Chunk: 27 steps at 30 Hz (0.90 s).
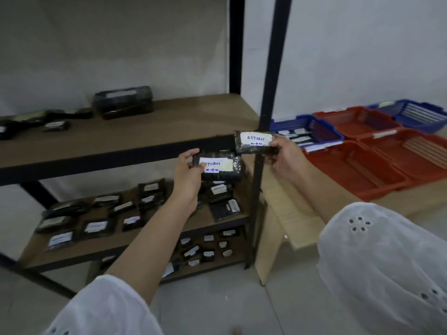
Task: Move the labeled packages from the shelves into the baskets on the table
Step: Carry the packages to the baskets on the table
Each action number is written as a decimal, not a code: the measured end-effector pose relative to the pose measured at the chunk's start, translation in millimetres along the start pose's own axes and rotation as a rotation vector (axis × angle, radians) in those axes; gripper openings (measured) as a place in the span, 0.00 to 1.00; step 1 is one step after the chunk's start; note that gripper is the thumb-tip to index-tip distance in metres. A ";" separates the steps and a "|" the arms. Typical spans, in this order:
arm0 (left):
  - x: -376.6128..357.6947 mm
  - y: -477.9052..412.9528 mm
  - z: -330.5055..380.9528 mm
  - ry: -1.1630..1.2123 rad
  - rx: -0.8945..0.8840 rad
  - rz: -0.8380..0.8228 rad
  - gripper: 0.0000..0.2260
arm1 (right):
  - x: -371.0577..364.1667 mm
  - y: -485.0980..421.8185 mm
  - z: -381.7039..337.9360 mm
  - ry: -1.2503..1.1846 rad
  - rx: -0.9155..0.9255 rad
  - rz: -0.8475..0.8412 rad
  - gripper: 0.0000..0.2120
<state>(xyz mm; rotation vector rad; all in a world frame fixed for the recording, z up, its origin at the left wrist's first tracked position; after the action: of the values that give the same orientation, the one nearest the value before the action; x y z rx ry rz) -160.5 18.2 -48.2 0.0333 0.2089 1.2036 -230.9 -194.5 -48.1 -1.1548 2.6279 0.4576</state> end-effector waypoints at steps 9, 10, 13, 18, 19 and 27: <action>-158.8 -51.8 -39.8 0.108 0.066 -0.121 0.16 | 129.7 -82.2 -43.6 -0.006 -0.027 0.116 0.05; -175.4 -58.2 -41.7 0.130 0.066 -0.114 0.16 | 140.5 -92.9 -50.3 0.009 -0.024 0.125 0.05; -218.0 -74.3 -45.5 0.136 0.045 -0.119 0.16 | 169.8 -124.8 -69.5 0.020 -0.014 0.155 0.05; -274.3 -102.6 -55.1 0.106 0.034 -0.124 0.17 | 212.3 -175.8 -88.8 0.013 -0.029 0.188 0.05; -285.1 -109.5 -58.0 0.117 0.036 -0.123 0.17 | 220.0 -186.7 -90.6 0.005 -0.040 0.185 0.06; -376.2 -172.5 -94.2 0.193 0.093 0.030 0.16 | 284.9 -293.3 -113.2 0.009 -0.143 0.116 0.04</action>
<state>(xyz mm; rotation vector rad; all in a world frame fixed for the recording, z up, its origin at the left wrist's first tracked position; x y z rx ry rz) -146.9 -401.5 -110.2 0.0012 0.4342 1.2267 -210.6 -615.8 -93.9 -1.0496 2.7180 0.6737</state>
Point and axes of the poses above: each hand's wrist, its own y-axis away from the middle knuckle, its own x-axis out of the back of the hand, z = x × y, the point moved 2 cm from there along -y, towards the middle knuckle
